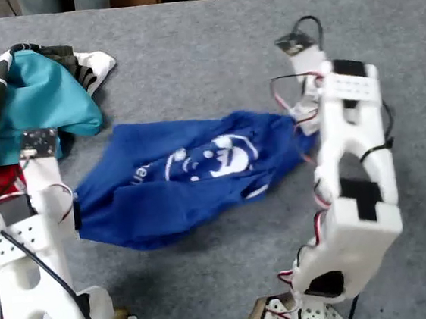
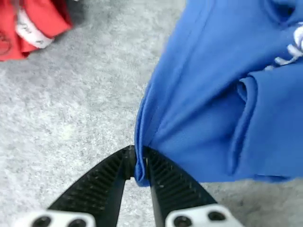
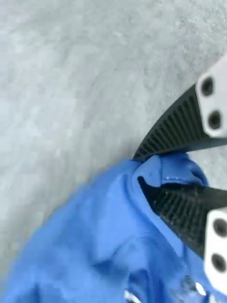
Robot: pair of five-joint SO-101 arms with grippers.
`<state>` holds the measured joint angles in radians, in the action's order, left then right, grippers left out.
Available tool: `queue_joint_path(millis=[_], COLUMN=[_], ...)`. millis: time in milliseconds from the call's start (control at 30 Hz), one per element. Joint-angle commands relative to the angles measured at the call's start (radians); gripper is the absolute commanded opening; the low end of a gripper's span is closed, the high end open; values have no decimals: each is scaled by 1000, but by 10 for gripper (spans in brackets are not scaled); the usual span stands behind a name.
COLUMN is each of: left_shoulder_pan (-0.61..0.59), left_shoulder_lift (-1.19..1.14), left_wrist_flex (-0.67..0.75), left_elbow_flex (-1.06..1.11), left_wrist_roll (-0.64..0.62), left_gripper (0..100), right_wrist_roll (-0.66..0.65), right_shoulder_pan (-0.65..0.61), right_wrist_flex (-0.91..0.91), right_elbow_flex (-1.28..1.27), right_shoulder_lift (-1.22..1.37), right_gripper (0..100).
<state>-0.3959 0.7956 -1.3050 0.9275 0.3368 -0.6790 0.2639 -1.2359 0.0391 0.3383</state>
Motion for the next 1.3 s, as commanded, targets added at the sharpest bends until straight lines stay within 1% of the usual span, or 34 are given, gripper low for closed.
queue_joint_path(millis=[0, 67, 100, 200, 267, 300, 367, 433, 500, 533, 633, 667, 733, 867, 900, 933, 967, 1067, 1133, 1200, 1267], left_shoulder_pan=[-8, -22, -24, -28, -30, -30, -30, -28, -30, -30, -30, -27, -22, -25, -19, -5, 33, 179, 303, 420, 509], left_shoulder_lift=[95, 152, 184, 278, 341, 371, 430, 482, 528, 548, 592, 600, 601, 566, 549, 526, 496, 345, 203, 48, -115], left_wrist_flex=[-26, -80, -109, -199, -238, -249, -255, -255, -252, -255, -264, -269, -265, -262, -261, -252, -222, -137, -69, 8, 115], left_elbow_flex=[35, 41, 38, 35, 38, 38, 44, 36, 30, 15, -51, -79, -128, -209, -234, -252, -259, -252, -246, -243, -246], left_wrist_roll=[86, 140, 164, 242, 299, 318, 333, 328, 318, 287, 157, 126, 101, 87, 64, 29, -12, -130, -180, -232, -313], left_gripper=[30, 30, 30, 30, 30, 31, 34, 38, 95, 139, 262, 282, 284, 284, 284, 284, 284, 284, 284, 284, 284], right_wrist_roll=[2, -2, -2, -15, -92, -120, -127, -132, -135, -135, -143, -164, -192, -270, -282, -284, -278, -265, -259, -259, -253], right_shoulder_pan=[94, 130, 144, 181, 198, 204, 226, 245, 250, 250, 249, 245, 244, 244, 245, 247, 252, 275, 279, 276, 272], right_wrist_flex=[0, -55, -95, -227, -302, -338, -397, -460, -517, -528, -529, -529, -529, -522, -511, -489, -460, -351, -273, -206, -123], right_elbow_flex=[136, 214, 252, 364, 417, 446, 509, 565, 598, 601, 573, 552, 484, 317, 277, 239, 202, 94, 19, -58, -124], right_shoulder_lift=[107, 179, 211, 249, 243, 234, 208, 177, 143, 125, 53, 27, -36, -179, -213, -246, -274, -334, -349, -346, -337], right_gripper=[15, 34, 73, 234, 325, 353, 370, 353, 292, 236, 21, 15, 53, 44, 44, 44, 44, 46, 57, 129, 241])
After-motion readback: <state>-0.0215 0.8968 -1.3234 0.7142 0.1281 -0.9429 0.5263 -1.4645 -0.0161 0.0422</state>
